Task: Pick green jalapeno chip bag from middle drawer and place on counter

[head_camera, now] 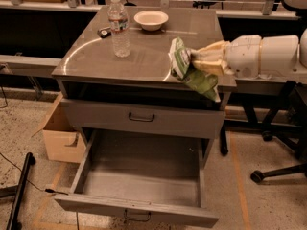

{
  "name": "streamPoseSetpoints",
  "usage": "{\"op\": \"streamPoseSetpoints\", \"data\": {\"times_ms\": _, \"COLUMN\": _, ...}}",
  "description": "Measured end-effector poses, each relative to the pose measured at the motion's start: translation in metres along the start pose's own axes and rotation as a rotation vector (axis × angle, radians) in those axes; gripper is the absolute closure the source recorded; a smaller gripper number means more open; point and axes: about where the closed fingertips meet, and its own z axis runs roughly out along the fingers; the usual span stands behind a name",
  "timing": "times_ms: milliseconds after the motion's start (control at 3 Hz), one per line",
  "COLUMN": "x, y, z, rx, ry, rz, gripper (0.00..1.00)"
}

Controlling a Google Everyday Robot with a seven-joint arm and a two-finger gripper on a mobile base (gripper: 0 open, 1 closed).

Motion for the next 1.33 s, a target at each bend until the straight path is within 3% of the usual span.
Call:
{"op": "streamPoseSetpoints", "data": {"times_ms": 333, "x": 0.005, "y": -0.045, "z": 0.003, "rx": 0.058, "ry": 0.017, "rz": -0.015, "gripper": 1.00}}
{"op": "streamPoseSetpoints", "data": {"times_ms": 667, "x": 0.013, "y": -0.083, "z": 0.016, "rx": 0.083, "ry": 0.027, "rz": -0.025, "gripper": 1.00}}
{"op": "streamPoseSetpoints", "data": {"times_ms": 1000, "x": 0.027, "y": -0.108, "z": 0.041, "rx": 0.090, "ry": 0.035, "rz": -0.017, "gripper": 0.83}}
{"op": "streamPoseSetpoints", "data": {"times_ms": 1333, "x": 0.033, "y": -0.122, "z": 0.067, "rx": 0.098, "ry": 0.030, "rz": -0.014, "gripper": 0.59}}
